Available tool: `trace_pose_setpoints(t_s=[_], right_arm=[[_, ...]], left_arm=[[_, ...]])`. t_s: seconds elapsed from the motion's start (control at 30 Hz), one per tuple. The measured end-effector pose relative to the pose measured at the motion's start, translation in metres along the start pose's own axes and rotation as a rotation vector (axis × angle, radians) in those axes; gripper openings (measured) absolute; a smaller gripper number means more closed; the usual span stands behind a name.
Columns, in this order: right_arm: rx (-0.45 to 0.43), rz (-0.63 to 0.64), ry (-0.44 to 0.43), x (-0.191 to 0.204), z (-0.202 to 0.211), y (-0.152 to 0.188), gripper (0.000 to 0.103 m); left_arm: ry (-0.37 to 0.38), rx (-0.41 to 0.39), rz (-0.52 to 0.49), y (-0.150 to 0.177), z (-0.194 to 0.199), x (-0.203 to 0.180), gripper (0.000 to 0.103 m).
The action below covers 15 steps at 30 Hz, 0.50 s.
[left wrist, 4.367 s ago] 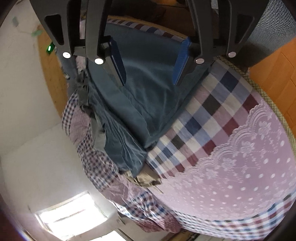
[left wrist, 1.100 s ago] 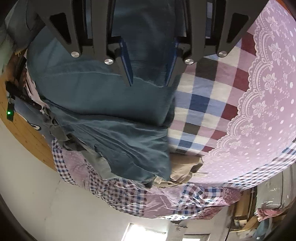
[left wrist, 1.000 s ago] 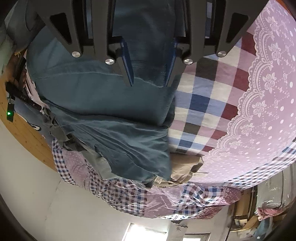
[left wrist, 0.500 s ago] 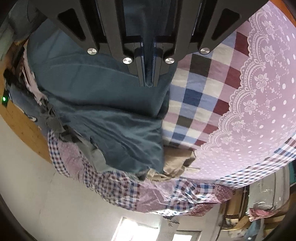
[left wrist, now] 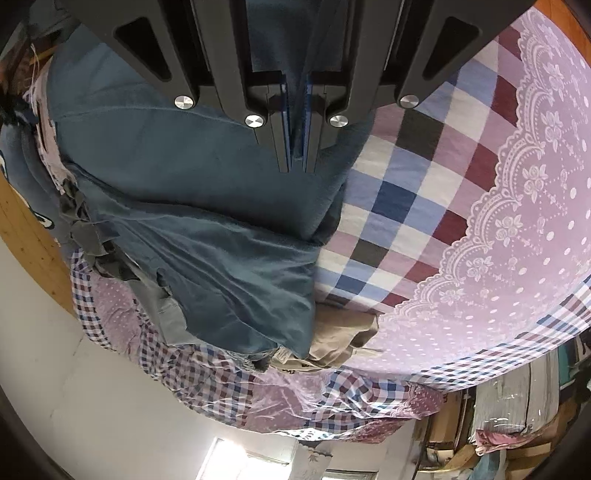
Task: Fold clothes
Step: 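Close the left gripper on the teal shirt while the right gripper hovers open above it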
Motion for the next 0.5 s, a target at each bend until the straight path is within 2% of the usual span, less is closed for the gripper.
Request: trace_pose_setpoints(t_s=[0.07,0.17,0.33,0.5], right_arm=[[0.06,0.007,-0.014,-0.001,-0.008,0.009,0.072],[0.126,0.053,0.024,-0.001,-0.023,0.021,0.072],[0.153,0.141,0.061,0.009,-0.042,0.027,0.074],[0.197,0.143,-0.024,0.015,-0.049,0.026,0.074]], left_arm=[[-0.006,-0.003,0.01,-0.001,0.0,0.0,0.005],[-0.015,-0.003,0.022,-0.002,-0.001,0.001,0.005],[-0.021,-0.003,0.027,0.0,0.001,0.003,0.005],[0.008,-0.012,0.063,0.001,0.003,0.008,0.005]])
Point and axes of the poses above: each gripper's, at about its wrist camera, not at the fingertips, and z roughly against the way its jaws point, x to its left, y to its underside, the point moved 7 cm from there along -z, roughly the way its jaws point, and after that the axes turned 10 degrees about -z, right-handed, at the moved point
